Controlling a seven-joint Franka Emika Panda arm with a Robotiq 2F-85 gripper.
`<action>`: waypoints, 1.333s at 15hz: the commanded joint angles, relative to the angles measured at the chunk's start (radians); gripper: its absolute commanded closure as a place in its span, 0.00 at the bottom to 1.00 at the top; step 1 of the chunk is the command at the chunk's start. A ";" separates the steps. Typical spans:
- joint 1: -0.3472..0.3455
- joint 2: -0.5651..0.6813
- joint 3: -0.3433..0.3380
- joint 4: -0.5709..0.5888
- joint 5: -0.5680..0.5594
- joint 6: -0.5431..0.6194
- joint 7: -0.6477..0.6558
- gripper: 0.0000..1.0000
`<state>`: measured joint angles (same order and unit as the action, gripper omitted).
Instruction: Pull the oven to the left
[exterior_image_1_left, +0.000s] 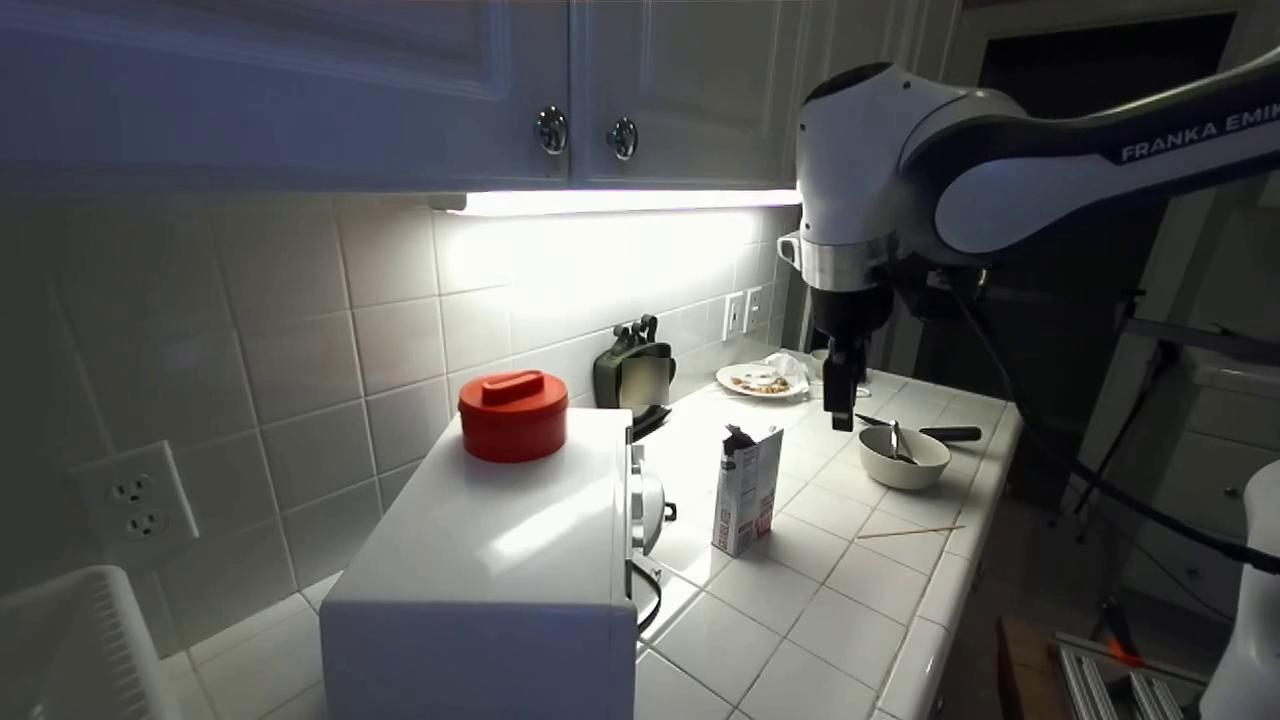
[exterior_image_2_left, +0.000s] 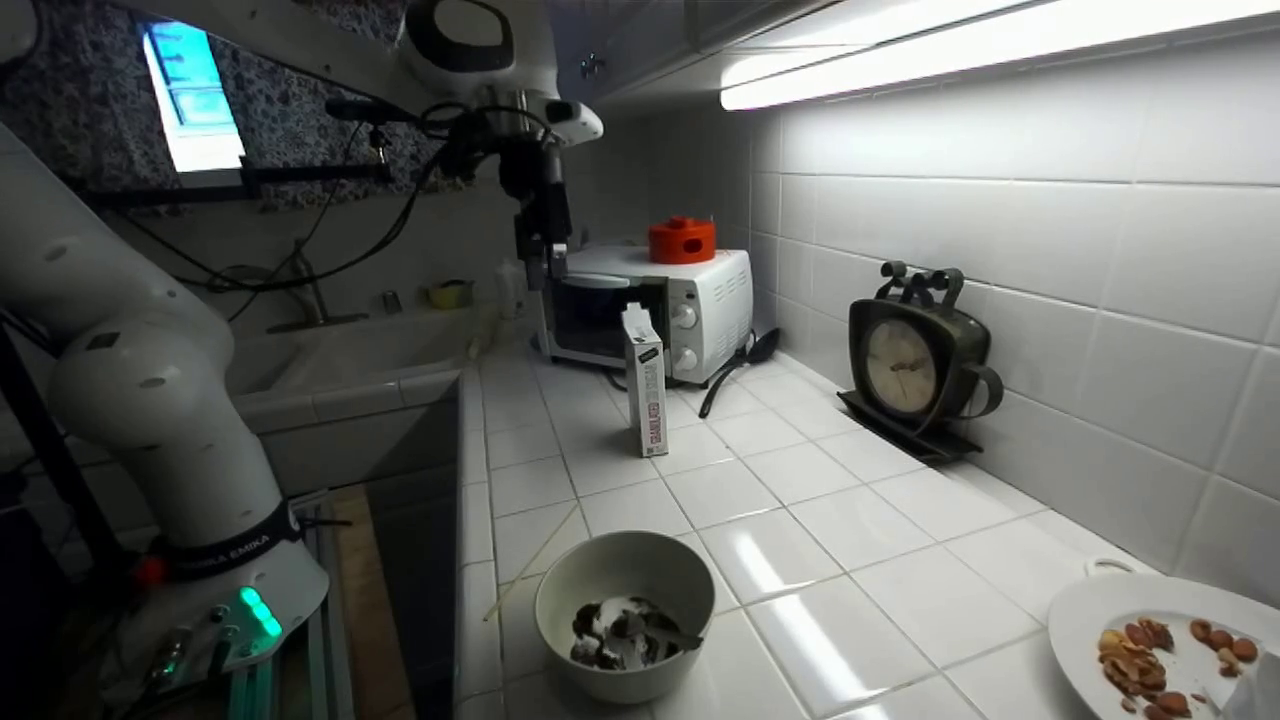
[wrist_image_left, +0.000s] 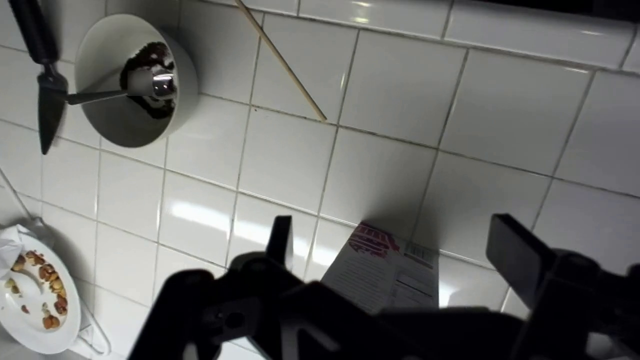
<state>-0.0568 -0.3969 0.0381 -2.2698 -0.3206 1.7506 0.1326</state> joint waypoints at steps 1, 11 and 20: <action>0.024 0.037 -0.066 -0.092 0.115 0.200 -0.060 0.00; -0.001 0.089 -0.078 -0.170 0.115 0.375 -0.072 0.00; 0.095 0.080 0.032 -0.060 0.250 0.351 0.043 0.00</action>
<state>-0.0150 -0.3061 -0.0010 -2.3912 -0.1151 2.1278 0.1140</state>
